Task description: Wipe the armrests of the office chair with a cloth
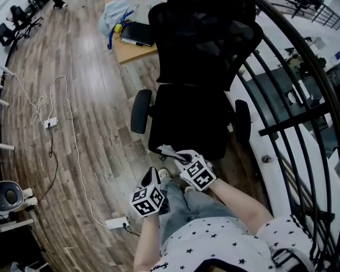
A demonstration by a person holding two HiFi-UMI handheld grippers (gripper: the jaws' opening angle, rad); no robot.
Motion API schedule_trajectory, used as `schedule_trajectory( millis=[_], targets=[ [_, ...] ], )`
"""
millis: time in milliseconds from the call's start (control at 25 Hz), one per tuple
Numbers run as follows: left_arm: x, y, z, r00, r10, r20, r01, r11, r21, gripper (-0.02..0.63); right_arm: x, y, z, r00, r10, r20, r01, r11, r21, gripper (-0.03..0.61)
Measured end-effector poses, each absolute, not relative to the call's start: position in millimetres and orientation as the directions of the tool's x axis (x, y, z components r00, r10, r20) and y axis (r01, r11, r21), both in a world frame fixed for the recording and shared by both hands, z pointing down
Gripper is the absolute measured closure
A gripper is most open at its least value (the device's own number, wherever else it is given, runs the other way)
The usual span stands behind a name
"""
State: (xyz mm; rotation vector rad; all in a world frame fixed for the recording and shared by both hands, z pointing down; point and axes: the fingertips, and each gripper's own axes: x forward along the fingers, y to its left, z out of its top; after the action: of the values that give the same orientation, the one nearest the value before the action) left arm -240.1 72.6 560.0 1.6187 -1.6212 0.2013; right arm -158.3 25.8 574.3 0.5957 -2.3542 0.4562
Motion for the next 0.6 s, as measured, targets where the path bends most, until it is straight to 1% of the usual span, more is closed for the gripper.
schedule_trajectory(
  millis=[240,400,600],
  targets=[
    [-191,98,547,0.182,-0.761,0.623,-0.900,0.126,0.418,0.606,-109,46,542,-0.700,-0.366,0.613,-0.568,0.805,-0.168,0.554],
    [-162,111,532,0.213,-0.762,0.612,-0.909,0.074,0.409,0.606,-79,61,523,-0.701,-0.404,0.588,-0.590,0.791,-0.160,0.554],
    [-144,121,510,0.242,-0.769,0.592,-0.921,0.011,0.390,0.606,-55,82,501,-0.699,-0.439,0.565,-0.611,0.777,-0.152,0.554]
  ],
)
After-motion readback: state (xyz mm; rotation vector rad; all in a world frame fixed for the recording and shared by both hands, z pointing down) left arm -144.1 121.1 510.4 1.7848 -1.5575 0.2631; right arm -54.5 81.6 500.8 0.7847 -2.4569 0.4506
